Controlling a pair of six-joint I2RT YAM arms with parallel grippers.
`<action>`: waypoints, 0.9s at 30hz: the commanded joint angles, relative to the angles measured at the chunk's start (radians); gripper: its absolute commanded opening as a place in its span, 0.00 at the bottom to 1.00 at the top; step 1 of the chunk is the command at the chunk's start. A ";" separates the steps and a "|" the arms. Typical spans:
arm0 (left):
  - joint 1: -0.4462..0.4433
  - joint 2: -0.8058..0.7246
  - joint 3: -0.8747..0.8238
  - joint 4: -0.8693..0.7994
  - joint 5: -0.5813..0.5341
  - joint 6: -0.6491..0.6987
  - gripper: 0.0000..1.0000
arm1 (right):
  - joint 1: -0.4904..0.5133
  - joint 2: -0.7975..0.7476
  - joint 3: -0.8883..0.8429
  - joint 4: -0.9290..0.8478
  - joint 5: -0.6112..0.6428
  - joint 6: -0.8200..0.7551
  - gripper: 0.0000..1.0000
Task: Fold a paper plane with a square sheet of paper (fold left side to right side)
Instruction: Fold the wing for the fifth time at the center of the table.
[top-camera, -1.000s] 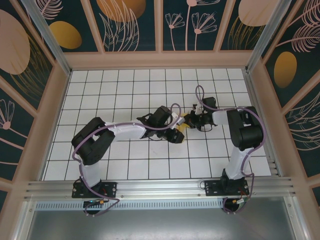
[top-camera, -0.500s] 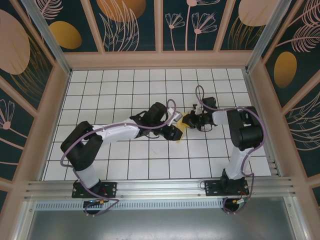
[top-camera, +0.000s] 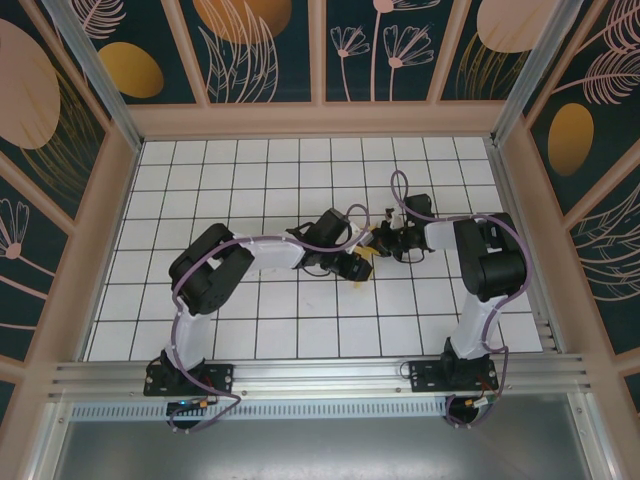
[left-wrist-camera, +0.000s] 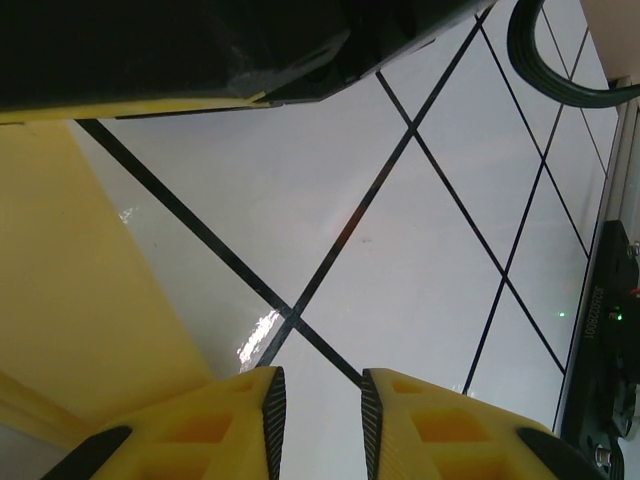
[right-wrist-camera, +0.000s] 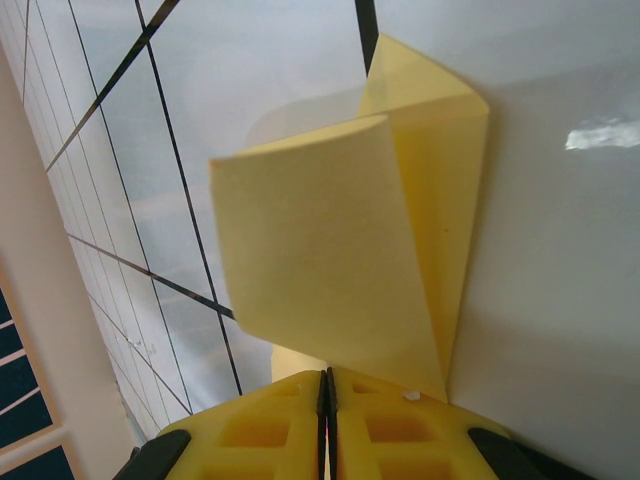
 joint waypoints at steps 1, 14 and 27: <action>-0.010 0.013 -0.029 -0.027 -0.013 0.034 0.30 | 0.008 0.055 -0.014 -0.073 0.114 -0.023 0.14; -0.062 0.007 -0.078 -0.069 -0.041 0.050 0.29 | 0.009 0.060 -0.008 -0.098 0.130 -0.029 0.14; -0.104 -0.066 -0.176 -0.061 -0.056 0.025 0.29 | 0.009 0.058 -0.004 -0.106 0.135 -0.024 0.14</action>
